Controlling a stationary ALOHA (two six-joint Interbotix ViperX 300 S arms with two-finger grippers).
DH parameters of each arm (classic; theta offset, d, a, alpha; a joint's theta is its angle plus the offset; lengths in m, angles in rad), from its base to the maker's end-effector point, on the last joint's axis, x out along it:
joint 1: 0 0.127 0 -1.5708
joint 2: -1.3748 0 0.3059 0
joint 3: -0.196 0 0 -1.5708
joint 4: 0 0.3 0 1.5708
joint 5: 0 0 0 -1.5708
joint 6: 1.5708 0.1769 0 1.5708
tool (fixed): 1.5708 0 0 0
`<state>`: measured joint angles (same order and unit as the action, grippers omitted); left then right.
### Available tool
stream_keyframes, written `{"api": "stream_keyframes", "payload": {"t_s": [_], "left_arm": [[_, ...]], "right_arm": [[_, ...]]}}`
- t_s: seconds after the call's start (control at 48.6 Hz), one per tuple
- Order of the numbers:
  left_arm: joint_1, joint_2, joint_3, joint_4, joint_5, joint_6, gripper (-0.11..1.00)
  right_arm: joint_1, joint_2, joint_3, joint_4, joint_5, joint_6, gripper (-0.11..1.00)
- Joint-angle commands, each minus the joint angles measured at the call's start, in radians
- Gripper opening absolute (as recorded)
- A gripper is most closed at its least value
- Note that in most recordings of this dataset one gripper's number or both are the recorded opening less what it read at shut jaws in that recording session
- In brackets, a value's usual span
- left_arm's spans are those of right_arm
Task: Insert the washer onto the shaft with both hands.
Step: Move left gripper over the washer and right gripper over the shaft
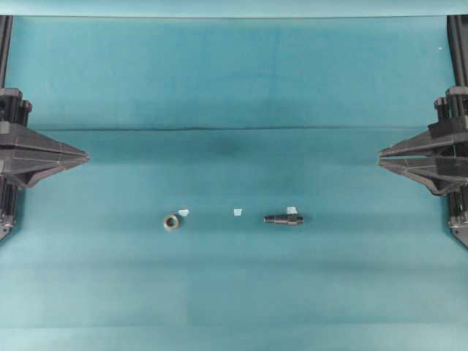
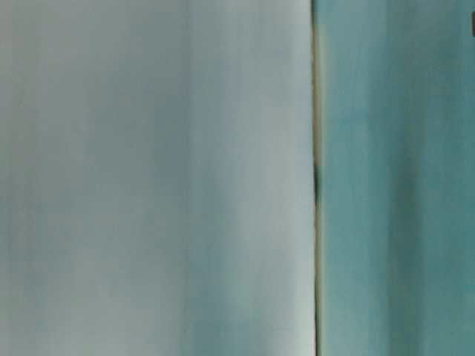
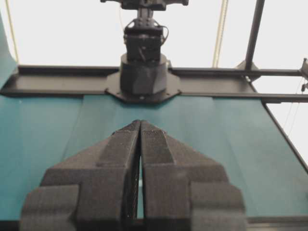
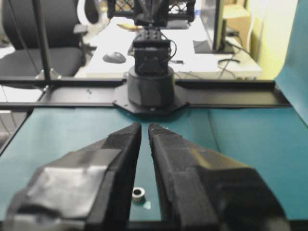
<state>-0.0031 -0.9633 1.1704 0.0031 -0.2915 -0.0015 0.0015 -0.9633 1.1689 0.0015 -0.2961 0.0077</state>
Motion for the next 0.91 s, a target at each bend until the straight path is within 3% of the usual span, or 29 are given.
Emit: {"api": "stream_keyframes", "payload": {"t_s": [0.0,0.062,0.123,0.453,0.885], "left_arm": [[0.005,0.040,-0.025,0.012,0.054,-0.017,0.02],[0.002,0.054,-0.048,0.012,0.106,-0.026,0.02],[0.002,0.069,-0.071,0.012,0.152,-0.032,0.02],[-0.017,0.173,-0.184,0.012,0.403,-0.032,0.02],[-0.058,0.454,-0.325,0.014,0.581,-0.032,0.02]], "right_arm": [[-0.008,0.008,-0.008,0.005,0.002,-0.002,0.00],[-0.008,0.008,-0.012,0.038,0.043,0.006,0.01],[-0.009,0.008,-0.026,0.060,0.112,0.023,-0.05],[-0.009,0.034,-0.100,0.063,0.449,0.135,-0.10],[-0.009,0.287,-0.207,0.061,0.630,0.167,-0.10]]}}
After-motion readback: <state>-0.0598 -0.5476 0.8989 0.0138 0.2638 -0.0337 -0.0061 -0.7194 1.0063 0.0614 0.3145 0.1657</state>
